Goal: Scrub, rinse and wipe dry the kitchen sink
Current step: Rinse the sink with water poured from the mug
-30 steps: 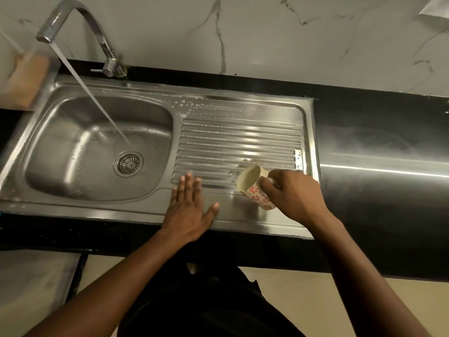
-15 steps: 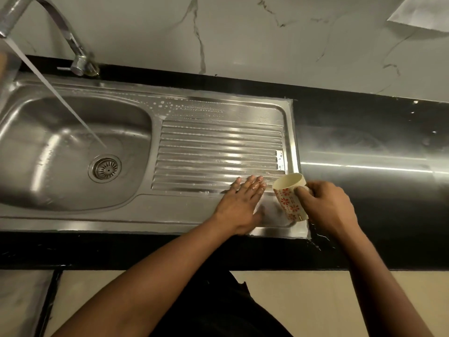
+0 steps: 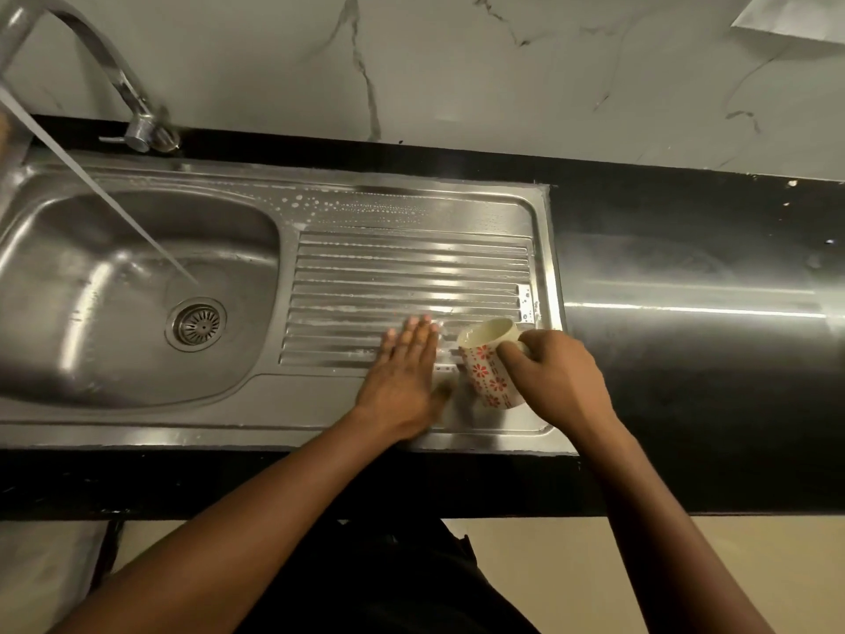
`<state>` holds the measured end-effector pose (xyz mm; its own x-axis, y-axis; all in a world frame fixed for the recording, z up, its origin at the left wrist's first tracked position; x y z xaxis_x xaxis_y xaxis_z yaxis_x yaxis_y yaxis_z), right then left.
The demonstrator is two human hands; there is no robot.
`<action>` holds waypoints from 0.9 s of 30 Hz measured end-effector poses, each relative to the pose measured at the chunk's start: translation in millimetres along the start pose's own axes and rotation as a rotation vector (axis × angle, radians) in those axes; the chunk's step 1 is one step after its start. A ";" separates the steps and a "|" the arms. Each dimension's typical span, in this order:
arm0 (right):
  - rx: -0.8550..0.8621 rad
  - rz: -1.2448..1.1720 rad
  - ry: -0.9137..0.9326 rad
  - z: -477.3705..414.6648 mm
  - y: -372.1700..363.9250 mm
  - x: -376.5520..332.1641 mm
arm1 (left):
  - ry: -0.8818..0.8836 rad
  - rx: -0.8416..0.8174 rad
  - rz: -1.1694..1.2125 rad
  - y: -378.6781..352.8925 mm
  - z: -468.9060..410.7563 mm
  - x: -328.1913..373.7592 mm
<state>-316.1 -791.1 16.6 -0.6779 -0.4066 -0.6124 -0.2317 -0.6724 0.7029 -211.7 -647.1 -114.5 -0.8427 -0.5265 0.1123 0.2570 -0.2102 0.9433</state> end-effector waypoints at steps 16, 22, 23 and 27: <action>0.118 0.014 -0.153 -33.4 39.6 25.5 | -0.273 0.095 -0.135 8.9 -64.5 92.5; -0.073 -0.037 -0.194 -14.2 30.1 32.4 | -0.103 0.089 -0.018 -1.0 -51.6 64.4; -0.100 -0.037 -0.204 -9.7 30.0 36.9 | -0.071 0.084 -0.022 -3.2 -47.4 60.8; -0.095 -0.014 -0.213 -6.2 36.9 44.4 | -0.069 0.049 -0.041 -2.1 -52.3 66.3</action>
<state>-350.5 -837.8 13.1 -0.8093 -0.2641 -0.5246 -0.1820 -0.7365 0.6515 -243.4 -724.7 -125.4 -0.8831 -0.4598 0.0930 0.1998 -0.1892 0.9614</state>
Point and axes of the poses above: each hand's wrist, its own z-axis away from the middle knuckle, its own y-axis out of the back of the hand, x = y × z, the point moved 7 cm from there along -z, towards the middle knuckle, and after that the axes turned 12 degrees about -z, right-handed, at the moved point
